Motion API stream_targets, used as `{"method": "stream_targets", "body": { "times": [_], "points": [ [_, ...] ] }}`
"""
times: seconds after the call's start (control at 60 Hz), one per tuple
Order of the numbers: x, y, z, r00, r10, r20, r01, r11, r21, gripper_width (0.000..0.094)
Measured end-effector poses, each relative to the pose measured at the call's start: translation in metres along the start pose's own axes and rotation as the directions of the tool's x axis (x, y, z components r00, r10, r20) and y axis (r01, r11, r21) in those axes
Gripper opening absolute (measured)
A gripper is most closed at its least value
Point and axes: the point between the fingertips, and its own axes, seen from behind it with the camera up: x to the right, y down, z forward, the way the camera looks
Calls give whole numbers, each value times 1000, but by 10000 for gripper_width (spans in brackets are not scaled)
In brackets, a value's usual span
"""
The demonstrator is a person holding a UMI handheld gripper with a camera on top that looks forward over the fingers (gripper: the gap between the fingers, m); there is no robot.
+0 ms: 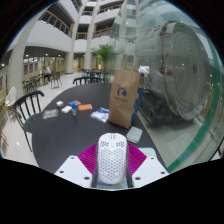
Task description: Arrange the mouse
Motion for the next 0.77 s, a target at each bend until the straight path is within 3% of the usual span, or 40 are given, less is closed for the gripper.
{"method": "stream_targets", "body": {
  "times": [0.117,0.183,0.267,0.3,0.383,0.417,0.45,0.467,0.5,0.767],
  "points": [
    [28,64,30,998,51,-21,-54,989,-139,392],
    [38,89,46,997,77,-17,-79,981,-177,395],
    [38,111,52,996,94,-15,-94,969,-226,473],
    [40,107,57,995,102,-2,-100,976,-195,496],
    [39,110,55,994,106,24,-99,973,-206,574],
    [37,110,51,993,114,41,-103,973,-209,660],
    [36,111,44,991,122,51,-109,973,-206,840],
    [36,110,41,991,125,56,-111,974,-199,872],
    [36,108,33,990,122,65,-108,977,-183,839],
    [42,120,-67,985,112,134,-98,989,-106,850]
  ]
}}
